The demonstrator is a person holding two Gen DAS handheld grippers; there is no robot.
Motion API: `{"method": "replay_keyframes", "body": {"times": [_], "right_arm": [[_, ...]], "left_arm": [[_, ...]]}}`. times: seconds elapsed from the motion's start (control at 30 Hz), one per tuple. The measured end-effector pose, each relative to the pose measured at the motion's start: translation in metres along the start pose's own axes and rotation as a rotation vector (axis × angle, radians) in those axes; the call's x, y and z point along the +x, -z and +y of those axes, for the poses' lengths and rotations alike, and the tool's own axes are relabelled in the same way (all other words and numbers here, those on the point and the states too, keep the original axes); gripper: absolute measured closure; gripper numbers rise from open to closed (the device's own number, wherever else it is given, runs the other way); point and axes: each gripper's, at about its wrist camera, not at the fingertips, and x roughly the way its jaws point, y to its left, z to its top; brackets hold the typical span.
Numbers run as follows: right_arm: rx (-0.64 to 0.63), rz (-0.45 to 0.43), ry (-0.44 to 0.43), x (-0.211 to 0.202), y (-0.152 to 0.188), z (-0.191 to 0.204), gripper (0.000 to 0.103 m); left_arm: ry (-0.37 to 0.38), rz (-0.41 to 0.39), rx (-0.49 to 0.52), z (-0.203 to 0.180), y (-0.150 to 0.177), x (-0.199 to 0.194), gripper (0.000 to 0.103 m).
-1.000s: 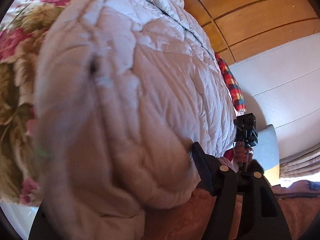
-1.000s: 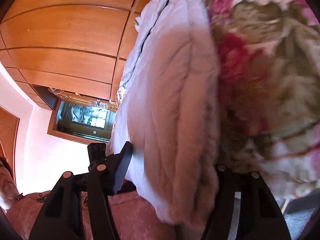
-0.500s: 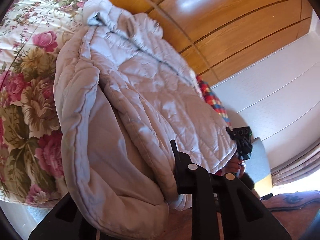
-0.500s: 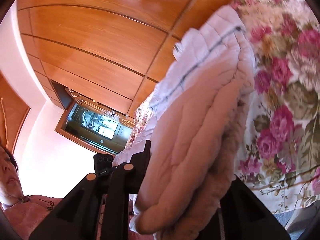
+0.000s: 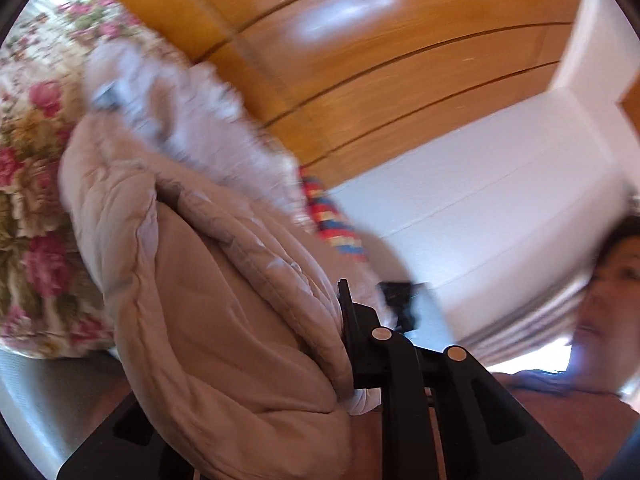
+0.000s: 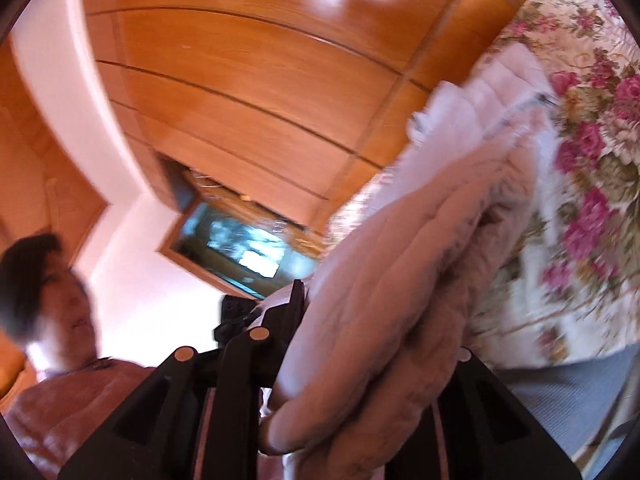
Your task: Fold small clothes
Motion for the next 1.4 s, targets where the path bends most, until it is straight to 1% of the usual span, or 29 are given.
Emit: {"method": "replay_keyframes", "body": {"times": [0.07,0.1,0.17,0.23,0.33,0.47,0.57,0.63,0.7,0.77,0.83,0.93,0.97,1.07,1.13,1.23,1.3,1.33,1.37,1.4], "right_arm": [[-0.018,-0.02,-0.052,-0.008,0.006,0.012,0.083],[-0.027,-0.033,-0.062,-0.01,0.006,0.015,0.082],[-0.024,-0.064,-0.07,-0.012,-0.001,0.016,0.08],[-0.022,-0.074,-0.07,-0.01,-0.009,0.013,0.08],[-0.004,-0.082,-0.061,-0.001,-0.024,0.005,0.079],[0.024,-0.1,-0.067,0.016,-0.048,-0.003,0.074],[0.049,-0.114,-0.045,0.026,-0.074,-0.01,0.071],[0.068,-0.124,-0.034,0.034,-0.09,-0.02,0.071],[0.083,-0.131,-0.012,0.041,-0.103,-0.029,0.071],[0.108,-0.152,0.015,0.048,-0.118,-0.042,0.071],[0.172,-0.195,0.039,0.05,-0.131,-0.06,0.071],[0.275,-0.251,0.077,0.056,-0.146,-0.092,0.071],[0.303,-0.261,0.087,0.057,-0.149,-0.103,0.071],[0.37,-0.286,0.147,0.062,-0.158,-0.135,0.071],[0.417,-0.304,0.164,0.064,-0.161,-0.152,0.07],[0.457,-0.329,0.174,0.065,-0.163,-0.171,0.063],[0.473,-0.344,0.161,0.066,-0.164,-0.177,0.05],[0.472,-0.354,0.153,0.065,-0.166,-0.178,0.047],[0.471,-0.362,0.146,0.065,-0.167,-0.178,0.043],[0.468,-0.368,0.137,0.064,-0.169,-0.177,0.04]], "left_arm": [[0.076,-0.016,0.006,-0.012,0.0,-0.005,0.087],[0.116,-0.031,0.011,-0.016,-0.002,-0.007,0.087],[0.146,-0.05,0.006,-0.017,-0.008,-0.003,0.087],[0.152,-0.06,-0.01,-0.008,-0.016,-0.001,0.087],[0.152,-0.084,-0.085,0.014,-0.032,0.005,0.087],[0.134,-0.137,-0.148,0.036,-0.047,0.009,0.087],[0.1,-0.165,-0.17,0.049,-0.065,0.008,0.087],[0.061,-0.18,-0.192,0.065,-0.088,0.014,0.087],[0.041,-0.192,-0.227,0.079,-0.106,0.02,0.087],[-0.008,-0.206,-0.267,0.098,-0.127,0.029,0.087],[-0.039,-0.217,-0.283,0.112,-0.139,0.034,0.087],[-0.077,-0.225,-0.327,0.135,-0.16,0.052,0.087],[-0.109,-0.226,-0.342,0.144,-0.168,0.058,0.087],[-0.166,-0.218,-0.382,0.164,-0.181,0.073,0.087],[-0.208,-0.22,-0.376,0.171,-0.186,0.08,0.086],[-0.269,-0.216,-0.358,0.179,-0.193,0.09,0.08],[-0.288,-0.214,-0.373,0.186,-0.197,0.095,0.072],[-0.286,-0.215,-0.386,0.189,-0.198,0.096,0.07],[-0.267,-0.222,-0.404,0.192,-0.198,0.096,0.061],[-0.246,-0.232,-0.414,0.195,-0.199,0.096,0.049]]}}
